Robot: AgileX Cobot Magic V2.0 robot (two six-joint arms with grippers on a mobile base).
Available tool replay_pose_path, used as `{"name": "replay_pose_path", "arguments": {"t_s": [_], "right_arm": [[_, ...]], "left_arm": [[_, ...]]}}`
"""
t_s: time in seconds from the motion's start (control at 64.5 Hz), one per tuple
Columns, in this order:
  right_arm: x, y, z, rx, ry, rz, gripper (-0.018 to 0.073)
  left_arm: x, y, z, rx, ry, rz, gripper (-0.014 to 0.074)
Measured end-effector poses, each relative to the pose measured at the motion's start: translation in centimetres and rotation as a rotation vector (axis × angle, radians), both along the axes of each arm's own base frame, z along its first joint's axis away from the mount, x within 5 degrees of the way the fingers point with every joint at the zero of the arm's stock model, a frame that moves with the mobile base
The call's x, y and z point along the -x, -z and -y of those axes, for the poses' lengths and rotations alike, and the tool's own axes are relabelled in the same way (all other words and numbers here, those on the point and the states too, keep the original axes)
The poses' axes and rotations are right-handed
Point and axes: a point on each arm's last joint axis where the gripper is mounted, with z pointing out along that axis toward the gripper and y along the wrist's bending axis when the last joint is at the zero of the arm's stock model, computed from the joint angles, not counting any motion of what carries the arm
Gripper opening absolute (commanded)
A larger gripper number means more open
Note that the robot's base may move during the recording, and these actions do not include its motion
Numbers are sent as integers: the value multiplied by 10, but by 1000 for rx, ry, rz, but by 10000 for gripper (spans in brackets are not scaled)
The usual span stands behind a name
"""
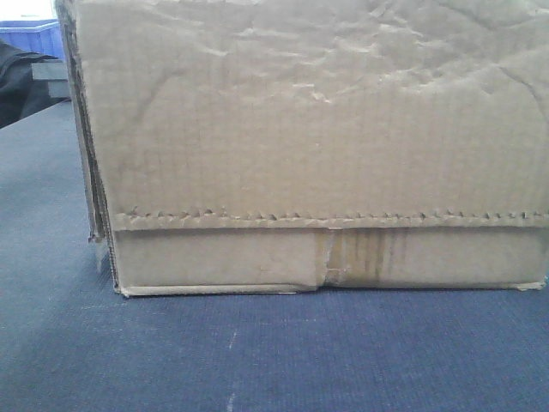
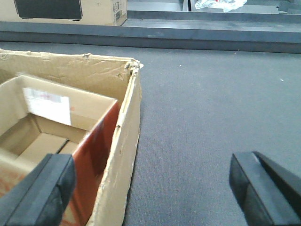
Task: Stack two boxes on right shelf middle
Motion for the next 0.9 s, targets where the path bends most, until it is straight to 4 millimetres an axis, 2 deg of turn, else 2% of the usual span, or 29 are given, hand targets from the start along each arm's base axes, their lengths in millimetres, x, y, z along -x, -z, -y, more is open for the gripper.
{"name": "replay_pose_path", "arguments": {"t_s": [0.093, 0.217, 0.387, 0.589, 0.759, 0.899], "right_arm": [[0, -2, 0, 2, -3, -11, 559], [-5, -14, -1, 5, -9, -27, 559], [-27, -32, -4, 15, -21, -88, 559], [-63, -38, -16, 54, -79, -239, 559], [-95, -24, -29, 81, -128, -396, 559], [-118, 1, -34, 96, -139, -530, 559]], "left_arm": [[10, -16, -5, -9, -1, 25, 581], [23, -35, -17, -44, -30, 87, 581], [26, -40, -27, -110, -75, 118, 581], [20, -20, -39, -146, -103, 45, 581], [16, 8, -43, -180, -110, -54, 581], [14, 34, -40, -204, -93, -144, 581]]}}
